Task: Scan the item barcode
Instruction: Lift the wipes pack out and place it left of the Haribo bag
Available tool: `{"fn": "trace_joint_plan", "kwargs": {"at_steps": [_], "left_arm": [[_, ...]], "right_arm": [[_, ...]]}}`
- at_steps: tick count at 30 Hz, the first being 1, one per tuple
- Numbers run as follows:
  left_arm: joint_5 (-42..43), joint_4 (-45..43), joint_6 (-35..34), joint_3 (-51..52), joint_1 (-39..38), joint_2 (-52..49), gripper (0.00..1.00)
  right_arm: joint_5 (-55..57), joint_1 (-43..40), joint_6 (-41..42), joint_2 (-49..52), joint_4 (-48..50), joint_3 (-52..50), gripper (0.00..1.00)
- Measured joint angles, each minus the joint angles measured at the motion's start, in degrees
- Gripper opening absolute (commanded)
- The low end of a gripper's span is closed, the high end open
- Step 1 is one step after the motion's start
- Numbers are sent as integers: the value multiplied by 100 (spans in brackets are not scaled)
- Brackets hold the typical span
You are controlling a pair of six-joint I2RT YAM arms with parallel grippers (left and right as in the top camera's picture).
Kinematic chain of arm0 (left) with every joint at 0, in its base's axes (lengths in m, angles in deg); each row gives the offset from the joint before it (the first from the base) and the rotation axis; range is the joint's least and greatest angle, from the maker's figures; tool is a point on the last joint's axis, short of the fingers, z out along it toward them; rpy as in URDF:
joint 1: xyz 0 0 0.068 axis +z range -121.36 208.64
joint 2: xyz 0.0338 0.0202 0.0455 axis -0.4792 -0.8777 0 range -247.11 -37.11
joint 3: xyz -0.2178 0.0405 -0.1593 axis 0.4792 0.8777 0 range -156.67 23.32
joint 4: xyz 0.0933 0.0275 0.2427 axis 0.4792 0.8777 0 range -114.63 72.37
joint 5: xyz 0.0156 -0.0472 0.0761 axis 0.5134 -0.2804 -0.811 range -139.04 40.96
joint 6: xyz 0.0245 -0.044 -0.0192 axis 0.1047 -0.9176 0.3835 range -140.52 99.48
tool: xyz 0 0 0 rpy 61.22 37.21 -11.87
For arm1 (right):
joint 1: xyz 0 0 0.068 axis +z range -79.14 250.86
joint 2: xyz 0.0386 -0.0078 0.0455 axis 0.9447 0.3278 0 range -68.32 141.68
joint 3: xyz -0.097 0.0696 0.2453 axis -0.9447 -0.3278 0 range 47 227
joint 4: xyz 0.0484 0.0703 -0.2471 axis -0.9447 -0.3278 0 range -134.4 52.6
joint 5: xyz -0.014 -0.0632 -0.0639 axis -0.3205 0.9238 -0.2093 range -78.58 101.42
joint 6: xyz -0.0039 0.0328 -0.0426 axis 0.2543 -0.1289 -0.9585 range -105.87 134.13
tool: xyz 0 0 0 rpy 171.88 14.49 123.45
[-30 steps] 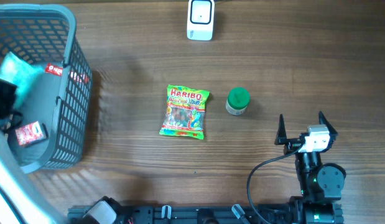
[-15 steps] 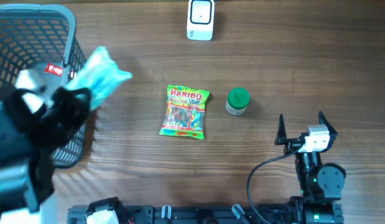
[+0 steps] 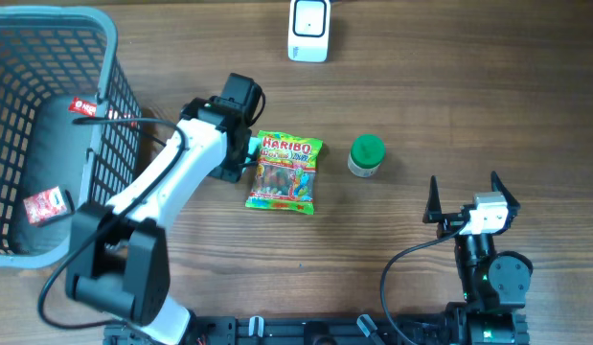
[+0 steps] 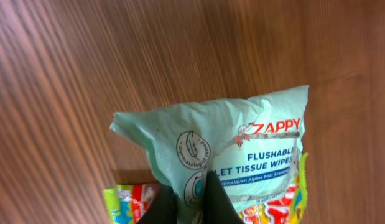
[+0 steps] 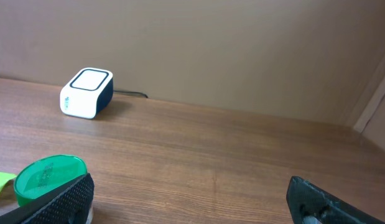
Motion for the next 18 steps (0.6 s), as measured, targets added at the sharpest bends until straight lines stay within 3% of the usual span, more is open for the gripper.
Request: {"fn": "trace_joint_plan", "kwargs": {"at_steps": [2, 4, 8, 10, 13, 18], "left_arm": [[66, -105, -103, 0, -66, -151, 38], [81, -133, -63, 0, -160, -144, 51], [-50, -111, 352, 2, -219, 256, 68], [-177, -120, 590, 4, -219, 852, 73], [-575, -293, 1283, 7, -219, 2402, 100], [-1506, -935, 3132, -13, -118, 4345, 100]], "right_arm": [[0, 0, 0, 0, 0, 0, 100], [0, 0, 0, 0, 0, 0, 100], [0, 0, 0, 0, 0, 0, 100], [0, 0, 0, 0, 0, 0, 100], [0, 0, 0, 0, 0, 0, 100], [0, 0, 0, 0, 0, 0, 100]]}}
